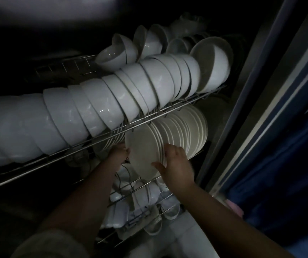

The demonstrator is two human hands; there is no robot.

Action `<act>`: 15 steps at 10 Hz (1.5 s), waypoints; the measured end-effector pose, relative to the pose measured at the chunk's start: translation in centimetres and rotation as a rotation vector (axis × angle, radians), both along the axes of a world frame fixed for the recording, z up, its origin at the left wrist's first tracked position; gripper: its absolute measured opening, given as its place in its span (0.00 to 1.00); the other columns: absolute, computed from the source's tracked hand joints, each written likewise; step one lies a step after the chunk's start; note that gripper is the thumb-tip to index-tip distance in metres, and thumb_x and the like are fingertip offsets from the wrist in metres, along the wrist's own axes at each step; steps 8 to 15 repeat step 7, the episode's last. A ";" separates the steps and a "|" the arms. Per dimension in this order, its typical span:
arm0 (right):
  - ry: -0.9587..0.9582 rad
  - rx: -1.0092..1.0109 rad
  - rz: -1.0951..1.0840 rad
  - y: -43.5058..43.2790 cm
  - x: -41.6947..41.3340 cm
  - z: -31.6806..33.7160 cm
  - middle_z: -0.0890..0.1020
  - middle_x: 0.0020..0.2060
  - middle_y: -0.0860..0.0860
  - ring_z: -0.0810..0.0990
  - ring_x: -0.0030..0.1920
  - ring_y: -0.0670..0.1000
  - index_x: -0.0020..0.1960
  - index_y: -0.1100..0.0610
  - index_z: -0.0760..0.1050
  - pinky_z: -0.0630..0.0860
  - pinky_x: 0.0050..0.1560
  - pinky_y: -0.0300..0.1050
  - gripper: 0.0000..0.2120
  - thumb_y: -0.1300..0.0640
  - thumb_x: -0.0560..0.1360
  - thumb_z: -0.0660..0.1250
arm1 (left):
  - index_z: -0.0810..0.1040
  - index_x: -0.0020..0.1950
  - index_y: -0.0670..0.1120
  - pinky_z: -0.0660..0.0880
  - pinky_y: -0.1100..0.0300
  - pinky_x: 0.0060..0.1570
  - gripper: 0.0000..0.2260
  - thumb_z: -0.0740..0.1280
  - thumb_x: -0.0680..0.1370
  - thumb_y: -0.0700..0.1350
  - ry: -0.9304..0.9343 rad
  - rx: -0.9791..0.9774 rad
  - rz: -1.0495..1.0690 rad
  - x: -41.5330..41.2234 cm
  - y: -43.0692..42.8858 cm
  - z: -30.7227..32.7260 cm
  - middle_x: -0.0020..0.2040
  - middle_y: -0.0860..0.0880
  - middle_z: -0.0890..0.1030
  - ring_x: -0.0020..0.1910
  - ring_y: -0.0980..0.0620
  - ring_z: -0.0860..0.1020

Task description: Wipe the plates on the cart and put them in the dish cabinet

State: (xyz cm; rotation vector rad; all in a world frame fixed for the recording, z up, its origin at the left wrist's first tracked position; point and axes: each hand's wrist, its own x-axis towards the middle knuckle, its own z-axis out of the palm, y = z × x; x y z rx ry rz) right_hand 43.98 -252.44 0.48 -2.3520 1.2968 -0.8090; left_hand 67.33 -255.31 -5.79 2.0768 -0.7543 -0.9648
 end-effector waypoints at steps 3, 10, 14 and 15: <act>0.062 -0.152 0.159 -3.2 -1.5 -0.8 0.76 0.47 0.55 0.76 0.47 0.56 0.55 0.59 0.76 0.77 0.44 0.47 0.30 0.34 0.68 0.67 | 0.80 0.55 0.37 0.66 0.62 0.45 0.09 0.65 0.77 0.34 -0.217 0.033 0.019 0.6 2.0 -0.3 0.56 0.37 0.80 0.57 0.41 0.77; 0.152 -0.176 0.861 -4.9 4.6 3.7 0.80 0.48 0.57 0.77 0.51 0.62 0.51 0.58 0.78 0.76 0.48 0.54 0.13 0.56 0.68 0.75 | 0.81 0.58 0.51 0.75 0.49 0.56 0.18 0.64 0.72 0.54 -0.890 0.159 0.232 -6.6 11.6 7.3 0.57 0.44 0.81 0.57 0.40 0.77; 0.152 -0.176 0.861 -4.9 4.6 3.7 0.80 0.48 0.57 0.77 0.51 0.62 0.51 0.58 0.78 0.76 0.48 0.54 0.13 0.56 0.68 0.75 | 0.81 0.58 0.51 0.75 0.49 0.56 0.18 0.64 0.72 0.54 -0.890 0.159 0.232 -6.6 11.6 7.3 0.57 0.44 0.81 0.57 0.40 0.77; 0.152 -0.176 0.861 -4.9 4.6 3.7 0.80 0.48 0.57 0.77 0.51 0.62 0.51 0.58 0.78 0.76 0.48 0.54 0.13 0.56 0.68 0.75 | 0.81 0.58 0.51 0.75 0.49 0.56 0.18 0.64 0.72 0.54 -0.890 0.159 0.232 -6.6 11.6 7.3 0.57 0.44 0.81 0.57 0.40 0.77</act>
